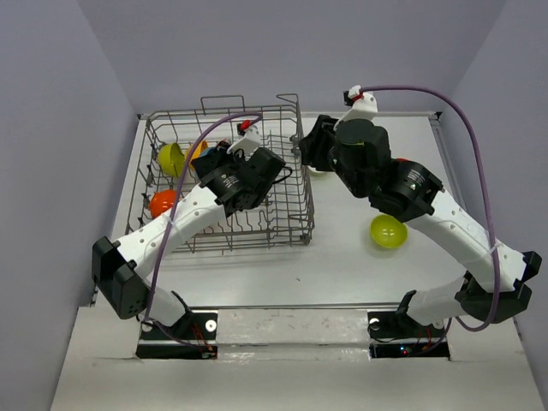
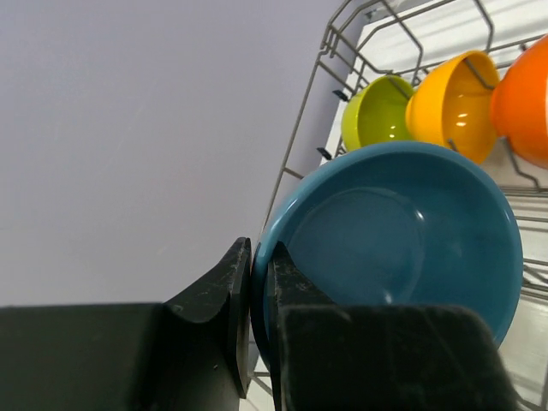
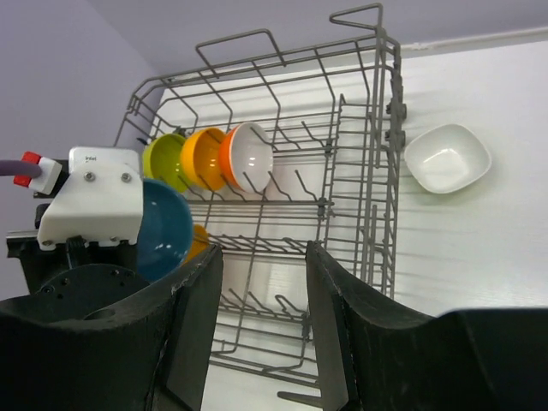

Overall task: Load the bowls into the dish rack
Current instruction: Insert the bowl into the dish rack.

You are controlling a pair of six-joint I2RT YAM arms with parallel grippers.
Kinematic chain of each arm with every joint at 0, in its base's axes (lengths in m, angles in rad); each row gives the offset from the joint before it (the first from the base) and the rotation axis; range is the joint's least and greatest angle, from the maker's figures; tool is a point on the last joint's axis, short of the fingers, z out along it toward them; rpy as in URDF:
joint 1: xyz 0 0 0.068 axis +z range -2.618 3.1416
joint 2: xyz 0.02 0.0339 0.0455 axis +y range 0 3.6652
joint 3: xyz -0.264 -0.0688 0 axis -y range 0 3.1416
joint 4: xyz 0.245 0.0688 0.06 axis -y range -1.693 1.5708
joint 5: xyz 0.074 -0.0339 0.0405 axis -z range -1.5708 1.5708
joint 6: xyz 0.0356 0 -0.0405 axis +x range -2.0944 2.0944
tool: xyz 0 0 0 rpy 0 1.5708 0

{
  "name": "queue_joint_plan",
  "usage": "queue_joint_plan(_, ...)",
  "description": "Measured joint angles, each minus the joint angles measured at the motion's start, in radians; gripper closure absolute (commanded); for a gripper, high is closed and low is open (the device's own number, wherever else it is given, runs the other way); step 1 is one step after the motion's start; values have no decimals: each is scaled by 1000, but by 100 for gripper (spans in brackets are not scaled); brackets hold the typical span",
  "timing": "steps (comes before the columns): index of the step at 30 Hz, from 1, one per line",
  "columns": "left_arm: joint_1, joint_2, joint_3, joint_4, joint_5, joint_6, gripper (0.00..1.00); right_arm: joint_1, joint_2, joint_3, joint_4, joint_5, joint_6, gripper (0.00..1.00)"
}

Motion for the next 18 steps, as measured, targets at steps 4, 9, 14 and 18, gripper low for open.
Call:
queue_joint_plan(4,-3,0,-52,6,-53,13,100,0,-21,-57,-1,42,-10,50)
queue_joint_plan(9,-5,-1,-129,48,-78,55,100,0,-72,-119,4,87,-19,50)
queue_joint_plan(14,-5,2,-165,93,-85,102,100,0,-128,-156,14,117,-23,51)
queue_joint_plan(18,-5,13,-165,121,-90,120,100,0,-169,-192,32,132,-27,50)
